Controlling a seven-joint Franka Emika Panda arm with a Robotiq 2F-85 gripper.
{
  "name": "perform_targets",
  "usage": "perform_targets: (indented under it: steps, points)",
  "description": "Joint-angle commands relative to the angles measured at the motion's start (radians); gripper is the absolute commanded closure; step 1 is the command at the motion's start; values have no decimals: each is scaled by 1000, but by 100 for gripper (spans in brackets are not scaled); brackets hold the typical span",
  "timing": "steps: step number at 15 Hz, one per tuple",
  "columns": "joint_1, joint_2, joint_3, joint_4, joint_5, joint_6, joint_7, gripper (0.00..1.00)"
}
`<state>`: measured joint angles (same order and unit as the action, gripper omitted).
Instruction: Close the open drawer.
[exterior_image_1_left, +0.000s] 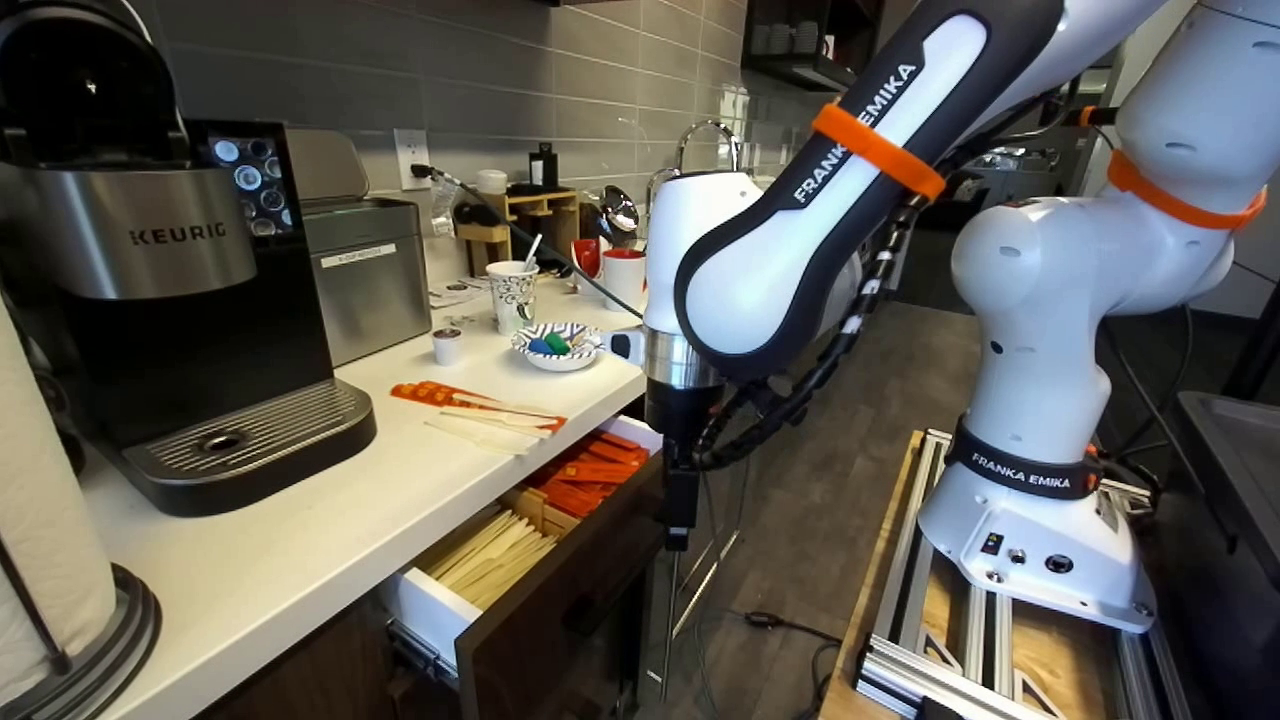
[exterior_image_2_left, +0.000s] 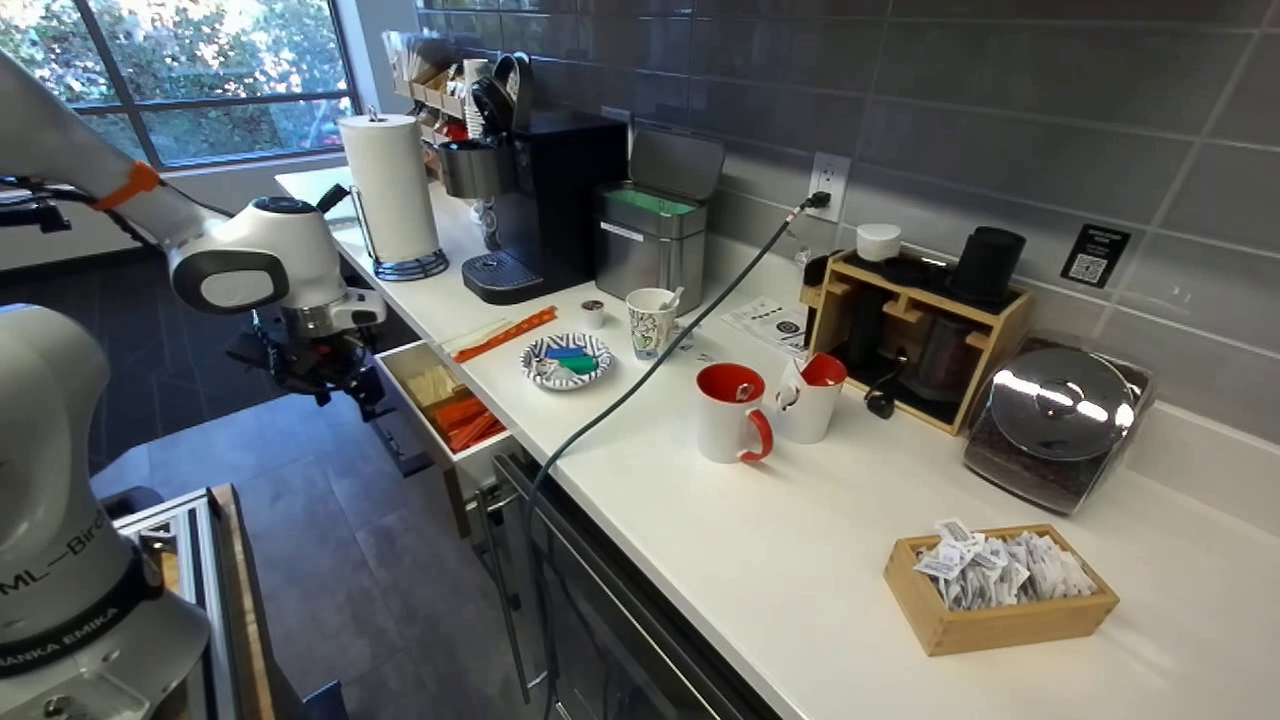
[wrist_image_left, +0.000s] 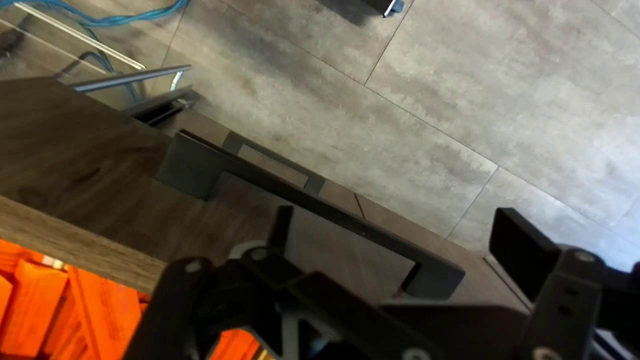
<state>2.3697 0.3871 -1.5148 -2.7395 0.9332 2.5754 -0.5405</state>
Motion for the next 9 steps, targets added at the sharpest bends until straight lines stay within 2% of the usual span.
perform_targets:
  steps: [1, 2, 5, 7, 9]
  points:
    - [-43, -91, 9, -7, -81, 66, 223, 0]
    - [-31, -17, 7, 1, 12, 22, 209, 0]
    - [-27, -33, 6, -9, 67, 47, 276, 0]
    - [-8, -17, 7, -17, 66, 53, 294, 0]
    - [-30, -28, 3, -2, 35, 28, 268, 0]
